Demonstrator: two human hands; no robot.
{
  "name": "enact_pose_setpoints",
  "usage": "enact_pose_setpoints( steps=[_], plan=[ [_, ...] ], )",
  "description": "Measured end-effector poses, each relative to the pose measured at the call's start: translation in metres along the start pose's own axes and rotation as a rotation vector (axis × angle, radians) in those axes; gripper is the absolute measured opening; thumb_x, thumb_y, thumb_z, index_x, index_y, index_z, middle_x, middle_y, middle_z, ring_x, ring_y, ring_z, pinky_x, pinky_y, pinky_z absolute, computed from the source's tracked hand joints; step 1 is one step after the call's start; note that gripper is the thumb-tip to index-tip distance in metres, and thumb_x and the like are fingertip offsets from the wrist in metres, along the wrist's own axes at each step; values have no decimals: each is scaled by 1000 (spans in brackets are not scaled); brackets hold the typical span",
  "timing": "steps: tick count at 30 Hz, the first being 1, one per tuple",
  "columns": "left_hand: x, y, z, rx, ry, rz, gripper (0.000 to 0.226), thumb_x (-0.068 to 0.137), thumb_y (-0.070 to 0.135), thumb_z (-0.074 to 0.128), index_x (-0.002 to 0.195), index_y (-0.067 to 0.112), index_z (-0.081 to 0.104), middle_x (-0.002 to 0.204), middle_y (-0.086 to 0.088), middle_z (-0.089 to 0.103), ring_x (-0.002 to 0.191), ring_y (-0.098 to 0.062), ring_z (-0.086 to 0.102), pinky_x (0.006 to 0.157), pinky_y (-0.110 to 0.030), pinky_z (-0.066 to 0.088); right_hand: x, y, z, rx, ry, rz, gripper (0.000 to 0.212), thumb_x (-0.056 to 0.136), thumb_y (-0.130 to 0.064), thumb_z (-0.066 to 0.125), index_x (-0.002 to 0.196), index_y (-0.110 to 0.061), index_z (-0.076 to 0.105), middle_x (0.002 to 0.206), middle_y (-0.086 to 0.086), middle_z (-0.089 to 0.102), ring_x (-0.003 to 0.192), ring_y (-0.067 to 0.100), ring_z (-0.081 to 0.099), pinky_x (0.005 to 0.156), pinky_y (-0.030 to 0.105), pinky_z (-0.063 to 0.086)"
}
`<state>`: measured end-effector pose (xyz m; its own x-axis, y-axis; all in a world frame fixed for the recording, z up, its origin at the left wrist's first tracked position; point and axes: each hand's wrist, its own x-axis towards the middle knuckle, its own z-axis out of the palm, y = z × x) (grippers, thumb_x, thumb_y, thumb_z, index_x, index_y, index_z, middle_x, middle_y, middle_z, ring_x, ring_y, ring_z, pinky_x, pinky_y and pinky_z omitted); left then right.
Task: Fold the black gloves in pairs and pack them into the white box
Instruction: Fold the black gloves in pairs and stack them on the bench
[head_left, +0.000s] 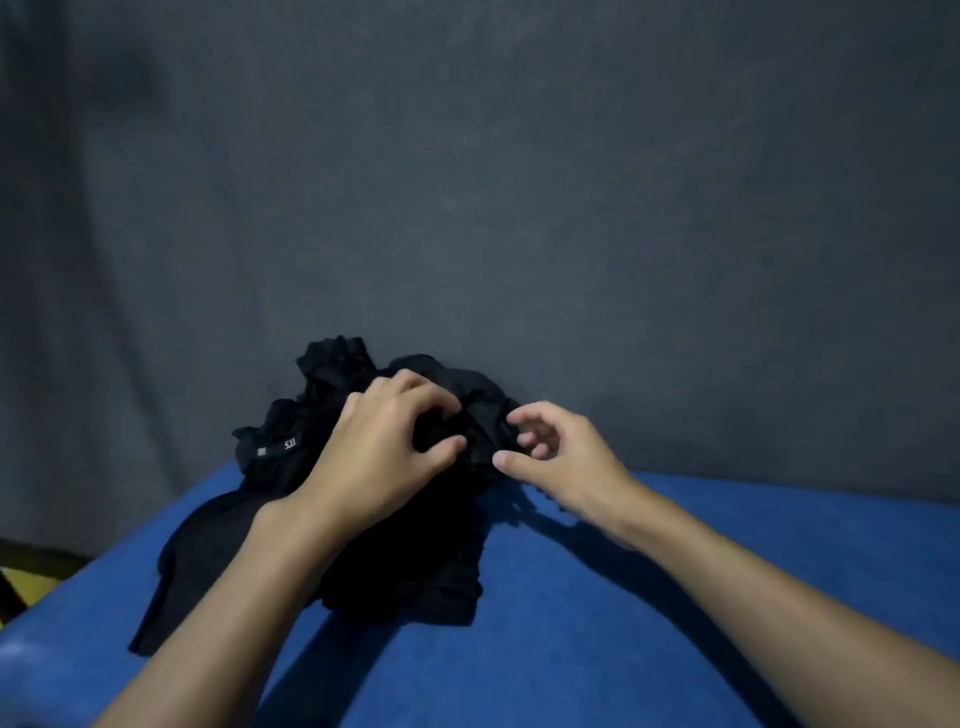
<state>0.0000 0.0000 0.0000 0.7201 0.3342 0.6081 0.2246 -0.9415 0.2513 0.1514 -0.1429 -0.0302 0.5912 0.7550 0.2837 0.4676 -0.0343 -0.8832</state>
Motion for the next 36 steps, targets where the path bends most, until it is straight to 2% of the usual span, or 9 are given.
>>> enact_pose_setpoints(
  steps=[3, 6, 10, 14, 19, 21, 26, 31, 36],
  plan=[
    [-1, -8, 1, 57, -74, 35, 36, 84, 52, 69, 116, 37, 64, 121, 20, 53, 117, -4, 45, 98, -26, 23, 2, -4, 5, -74, 18, 14, 25, 79, -28, 79, 102, -24, 69, 98, -4, 63, 84, 7, 55, 70, 17, 43],
    [-3, -12, 4, 23, -65, 38, 34, 86, 48, 70, 116, 34, 66, 119, 20, 56, 114, -5, 48, 99, -26, 26, 5, -6, 13, -49, 43, -7, 14, 81, -24, 77, 92, -19, 70, 82, -5, 65, 73, 7, 55, 61, 15, 43],
    [-5, -14, 5, 1, -24, 16, 26, 87, 43, 70, 110, 31, 67, 112, 18, 61, 109, -7, 53, 102, -31, 32, 18, -9, 22, -68, 220, -43, 30, 79, -23, 78, 105, -20, 62, 97, -4, 59, 83, 10, 52, 73, 20, 46],
    [-10, -17, 7, -6, -31, 27, 24, 88, 44, 68, 109, 32, 67, 110, 17, 61, 108, -7, 52, 102, -33, 32, 35, -16, 29, -148, 218, -38, 49, 80, -24, 77, 125, -20, 58, 113, -2, 60, 95, 11, 55, 78, 18, 41],
    [-13, -20, 4, -53, -21, 38, 21, 89, 46, 65, 106, 34, 67, 108, 19, 61, 107, -5, 52, 101, -34, 33, 45, -21, 34, -213, 280, -37, 5, 83, -15, 74, 86, -12, 72, 72, -7, 62, 61, 2, 50, 64, 18, 40],
    [-12, -19, 1, -98, -4, 34, 20, 90, 45, 65, 106, 33, 67, 106, 19, 62, 107, -5, 54, 100, -35, 37, 45, -26, 29, -175, 329, -77, 4, 83, -12, 73, 79, -11, 71, 65, -7, 60, 59, 5, 49, 58, 16, 41],
    [-6, -13, -8, -255, 109, 32, 15, 90, 37, 67, 104, 32, 65, 95, 17, 61, 96, -5, 58, 90, -39, 48, 38, -51, 9, -146, 350, -167, 6, 83, -8, 71, 78, -10, 69, 63, -6, 58, 57, 5, 49, 54, 12, 41],
    [0, 17, -18, -409, 250, 13, 9, 92, 27, 67, 100, 26, 64, 87, 12, 54, 83, -4, 55, 75, -15, 40, 8, -70, -33, -202, 333, -273, 9, 82, -5, 72, 77, -12, 70, 77, -2, 61, 63, 6, 52, 58, 10, 40],
    [5, 59, -2, -682, 64, -125, 5, 95, 35, 62, 94, 32, 66, 92, 7, 69, 89, -7, 65, 85, -30, 52, -44, -65, -68, -190, 287, -302, 20, 82, 0, 71, 77, -20, 71, 89, 1, 62, 71, 4, 57, 65, 19, 48]
  ],
)
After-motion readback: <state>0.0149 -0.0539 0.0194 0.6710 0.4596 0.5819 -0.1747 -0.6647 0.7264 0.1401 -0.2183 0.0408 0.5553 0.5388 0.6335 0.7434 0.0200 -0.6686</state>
